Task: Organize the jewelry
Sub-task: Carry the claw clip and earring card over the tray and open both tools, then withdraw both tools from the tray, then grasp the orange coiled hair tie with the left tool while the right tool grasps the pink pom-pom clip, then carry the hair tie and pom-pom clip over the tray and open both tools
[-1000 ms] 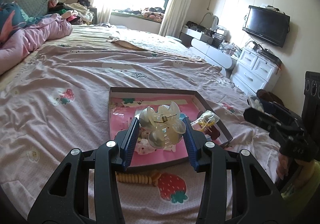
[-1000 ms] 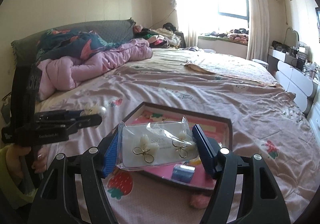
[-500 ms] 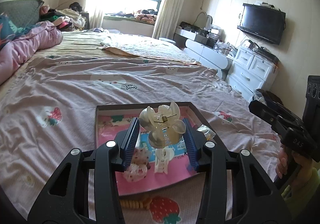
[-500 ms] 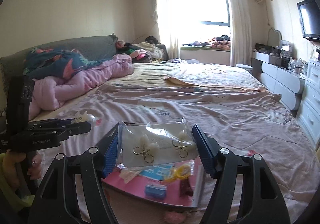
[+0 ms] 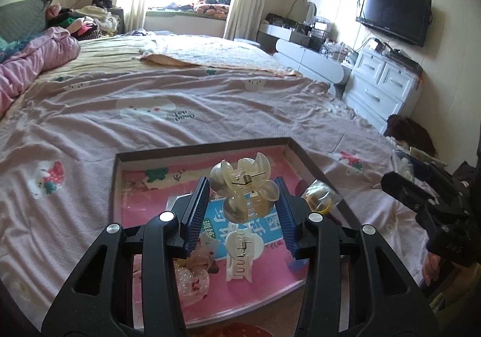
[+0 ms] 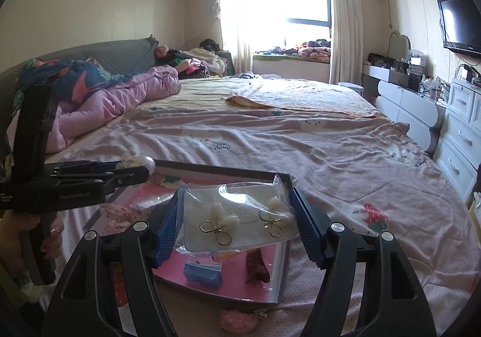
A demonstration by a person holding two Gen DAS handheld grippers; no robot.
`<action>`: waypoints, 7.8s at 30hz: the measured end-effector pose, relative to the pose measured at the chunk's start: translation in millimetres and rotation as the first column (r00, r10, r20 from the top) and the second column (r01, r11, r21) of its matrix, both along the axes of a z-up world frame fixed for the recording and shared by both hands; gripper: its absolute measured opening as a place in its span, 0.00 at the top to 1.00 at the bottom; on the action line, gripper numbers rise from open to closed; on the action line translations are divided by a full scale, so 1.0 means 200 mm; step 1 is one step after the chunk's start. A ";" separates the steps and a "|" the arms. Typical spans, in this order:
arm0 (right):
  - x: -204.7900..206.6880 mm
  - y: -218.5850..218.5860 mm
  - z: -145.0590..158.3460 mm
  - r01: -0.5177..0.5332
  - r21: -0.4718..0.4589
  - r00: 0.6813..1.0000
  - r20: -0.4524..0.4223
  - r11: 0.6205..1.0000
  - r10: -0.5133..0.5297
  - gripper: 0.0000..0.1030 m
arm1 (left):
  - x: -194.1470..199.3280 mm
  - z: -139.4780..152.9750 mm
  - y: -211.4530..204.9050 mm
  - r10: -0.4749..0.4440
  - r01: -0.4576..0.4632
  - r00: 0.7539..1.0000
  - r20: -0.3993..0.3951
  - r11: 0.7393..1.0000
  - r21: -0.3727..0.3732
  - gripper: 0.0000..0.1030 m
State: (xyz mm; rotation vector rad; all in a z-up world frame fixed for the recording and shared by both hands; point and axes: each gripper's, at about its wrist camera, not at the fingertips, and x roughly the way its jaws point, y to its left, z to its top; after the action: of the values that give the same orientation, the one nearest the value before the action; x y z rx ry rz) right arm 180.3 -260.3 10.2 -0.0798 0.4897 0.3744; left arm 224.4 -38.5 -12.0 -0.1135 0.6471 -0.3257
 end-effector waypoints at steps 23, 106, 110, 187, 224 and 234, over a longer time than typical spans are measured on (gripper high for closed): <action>0.15 0.21 -0.32 -0.060 -0.107 0.988 -0.149 0.992 0.044 0.36 | 0.17 -0.25 0.00 0.020 -0.016 0.991 -0.130 0.999 0.034 0.66; -0.49 -0.07 -0.13 0.060 -0.031 0.997 0.049 0.998 -0.059 0.06 | -0.65 -0.20 0.19 0.133 -0.129 0.991 -0.020 0.981 0.142 0.11; -0.44 -0.05 -0.20 0.057 -0.054 0.998 -0.011 0.997 -0.058 0.06 | -0.62 -0.26 0.21 0.129 -0.121 0.990 -0.051 0.982 0.143 0.11; -0.26 -0.04 0.16 -0.080 0.081 0.996 0.055 0.993 0.076 0.71 | -0.40 0.19 0.12 0.072 -0.075 0.993 0.094 0.997 0.025 0.38; 0.13 0.08 -0.23 -0.034 0.003 0.991 -0.133 0.999 0.034 0.71 | 0.03 -0.22 0.07 0.092 -0.088 0.994 -0.051 0.993 0.082 0.38; 0.14 0.15 -0.36 -0.033 -0.044 0.975 -0.222 0.998 0.022 0.69 | 0.03 -0.27 0.08 0.095 -0.087 0.992 -0.088 0.992 0.096 0.37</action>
State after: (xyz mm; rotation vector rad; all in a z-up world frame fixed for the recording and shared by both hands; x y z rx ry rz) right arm 209.0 -230.8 -61.9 -0.0918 0.7186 0.4008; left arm 230.4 -23.3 -66.4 -0.0699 0.7454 -0.2028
